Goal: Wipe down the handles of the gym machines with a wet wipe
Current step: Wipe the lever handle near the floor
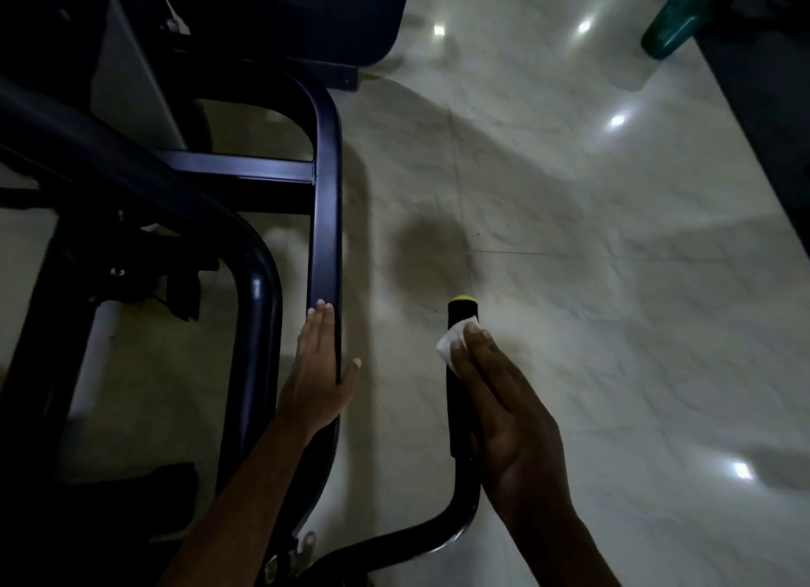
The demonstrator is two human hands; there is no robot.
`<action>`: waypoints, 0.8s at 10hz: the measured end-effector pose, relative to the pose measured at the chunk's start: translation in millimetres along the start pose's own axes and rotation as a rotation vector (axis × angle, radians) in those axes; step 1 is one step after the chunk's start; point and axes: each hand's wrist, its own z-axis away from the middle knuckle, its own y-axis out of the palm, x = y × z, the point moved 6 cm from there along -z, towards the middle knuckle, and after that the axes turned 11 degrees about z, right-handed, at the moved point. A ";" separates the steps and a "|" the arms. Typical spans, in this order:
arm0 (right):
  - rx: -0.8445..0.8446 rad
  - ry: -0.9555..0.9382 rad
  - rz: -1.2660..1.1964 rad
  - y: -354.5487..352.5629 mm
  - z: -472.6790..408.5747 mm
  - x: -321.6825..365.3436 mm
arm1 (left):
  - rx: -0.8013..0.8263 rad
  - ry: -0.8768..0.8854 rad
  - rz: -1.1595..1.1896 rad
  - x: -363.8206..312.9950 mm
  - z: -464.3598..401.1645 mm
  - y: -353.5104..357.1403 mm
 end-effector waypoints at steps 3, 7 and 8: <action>0.116 0.036 -0.047 -9.3 13.4 4.3 | -0.074 -0.086 0.000 7.4 4.1 4.3; 0.144 -0.016 0.003 -14.4 30.4 3.0 | -0.076 -0.087 -0.003 11.1 2.8 4.7; 0.104 -0.004 0.034 -8.4 23.2 -1.8 | -0.070 -0.094 -0.003 9.4 3.5 5.1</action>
